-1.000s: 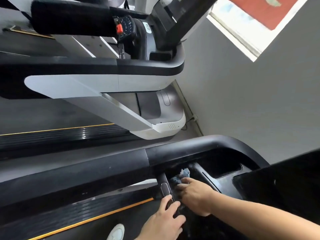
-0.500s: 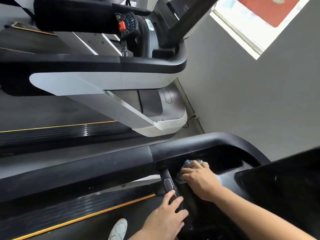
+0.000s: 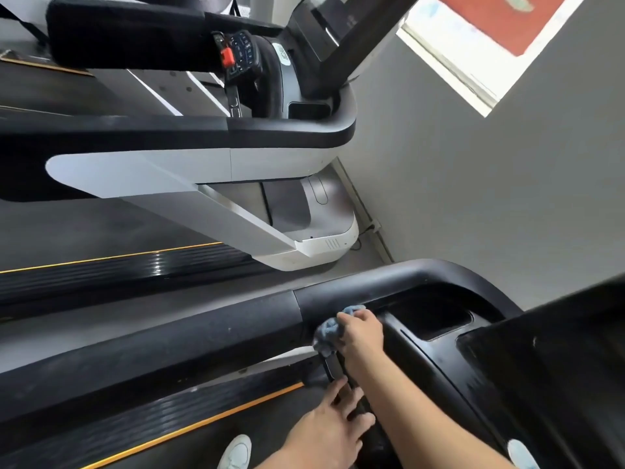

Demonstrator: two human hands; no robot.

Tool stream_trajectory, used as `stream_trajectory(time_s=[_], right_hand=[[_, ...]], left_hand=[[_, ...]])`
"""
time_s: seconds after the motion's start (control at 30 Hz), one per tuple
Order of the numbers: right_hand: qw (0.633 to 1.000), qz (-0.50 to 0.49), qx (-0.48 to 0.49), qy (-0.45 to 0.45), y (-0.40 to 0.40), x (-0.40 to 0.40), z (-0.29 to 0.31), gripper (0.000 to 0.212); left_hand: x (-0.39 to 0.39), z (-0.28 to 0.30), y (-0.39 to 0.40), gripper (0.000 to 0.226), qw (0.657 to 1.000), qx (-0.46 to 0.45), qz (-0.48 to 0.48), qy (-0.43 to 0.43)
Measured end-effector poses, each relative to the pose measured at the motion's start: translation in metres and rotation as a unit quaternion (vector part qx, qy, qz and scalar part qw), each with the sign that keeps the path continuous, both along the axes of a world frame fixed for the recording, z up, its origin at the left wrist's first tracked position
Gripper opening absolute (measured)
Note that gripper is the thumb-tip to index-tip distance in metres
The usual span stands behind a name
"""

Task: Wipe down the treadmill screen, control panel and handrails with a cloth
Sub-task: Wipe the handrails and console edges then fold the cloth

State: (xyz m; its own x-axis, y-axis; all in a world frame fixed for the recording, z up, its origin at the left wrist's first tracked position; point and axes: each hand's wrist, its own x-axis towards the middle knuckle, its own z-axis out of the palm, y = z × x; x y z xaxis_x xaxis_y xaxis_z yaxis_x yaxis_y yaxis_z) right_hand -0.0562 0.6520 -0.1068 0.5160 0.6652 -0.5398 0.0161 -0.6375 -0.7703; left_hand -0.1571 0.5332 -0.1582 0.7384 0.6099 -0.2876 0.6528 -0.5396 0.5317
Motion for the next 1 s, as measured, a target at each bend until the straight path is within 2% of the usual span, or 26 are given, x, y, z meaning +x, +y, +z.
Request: stream_trajectory(time_s=[0.07,0.1,0.17,0.23,0.3,0.4,0.47,0.53,0.6,0.7,0.83,0.9,0.97,1.0], right_hand=[[0.993,0.084,0.026,-0.078,-0.008,-0.013,0.004,0.016],[0.977,0.149,0.052,-0.144,-0.015,-0.015,0.003,0.014],[0.909,0.318,0.08,-0.258,-0.032,-0.012,0.001,0.006],[0.811,0.461,0.075,-0.351,-0.043,0.0,-0.01,0.024],[0.759,0.514,0.063,-0.395,-0.05,0.009,-0.007,0.032],[0.703,0.57,0.043,-0.424,-0.064,0.018,0.007,0.036],[0.695,0.583,0.028,-0.419,-0.071,0.021,0.01,0.029],[0.694,0.582,0.025,-0.424,-0.063,0.016,0.005,0.025],[0.708,0.558,0.038,-0.43,-0.048,0.002,-0.006,0.023],[0.729,0.527,0.032,-0.436,-0.043,-0.006,-0.016,0.016],[0.719,0.565,0.006,-0.406,-0.092,0.02,0.0,0.026],[0.727,0.551,0.022,-0.409,-0.125,0.03,0.011,0.034],[0.729,0.541,-0.006,-0.42,-0.155,0.035,0.015,0.026],[0.706,0.556,-0.034,-0.437,-0.165,0.036,0.016,0.021]], left_hand=[[0.0,0.002,0.003,0.08,1.0,-0.005,-0.005,0.004],[-0.001,0.002,0.004,0.082,0.999,-0.009,-0.031,0.027],[0.0,0.007,0.006,0.064,0.997,-0.027,-0.055,0.054],[0.0,0.017,0.007,0.059,0.997,-0.053,-0.035,0.053],[-0.004,0.027,0.009,0.056,0.996,-0.068,-0.025,0.051],[-0.024,0.026,0.017,0.058,0.994,-0.062,-0.094,-0.001],[-0.044,0.026,0.022,0.059,0.989,-0.063,-0.128,-0.041],[-0.06,0.028,0.026,0.049,0.986,-0.067,-0.117,-0.097],[-0.068,0.031,0.03,0.037,0.987,-0.013,-0.073,-0.145],[-0.078,0.032,0.039,0.035,0.986,-0.003,0.004,-0.169],[-0.083,0.032,0.052,0.03,0.971,0.011,0.035,-0.235],[-0.079,0.035,0.056,0.03,0.967,0.009,0.054,-0.248],[-0.073,0.036,0.059,0.031,0.965,0.003,0.061,-0.256],[-0.069,0.036,0.06,0.033,0.965,0.002,0.056,-0.255]])
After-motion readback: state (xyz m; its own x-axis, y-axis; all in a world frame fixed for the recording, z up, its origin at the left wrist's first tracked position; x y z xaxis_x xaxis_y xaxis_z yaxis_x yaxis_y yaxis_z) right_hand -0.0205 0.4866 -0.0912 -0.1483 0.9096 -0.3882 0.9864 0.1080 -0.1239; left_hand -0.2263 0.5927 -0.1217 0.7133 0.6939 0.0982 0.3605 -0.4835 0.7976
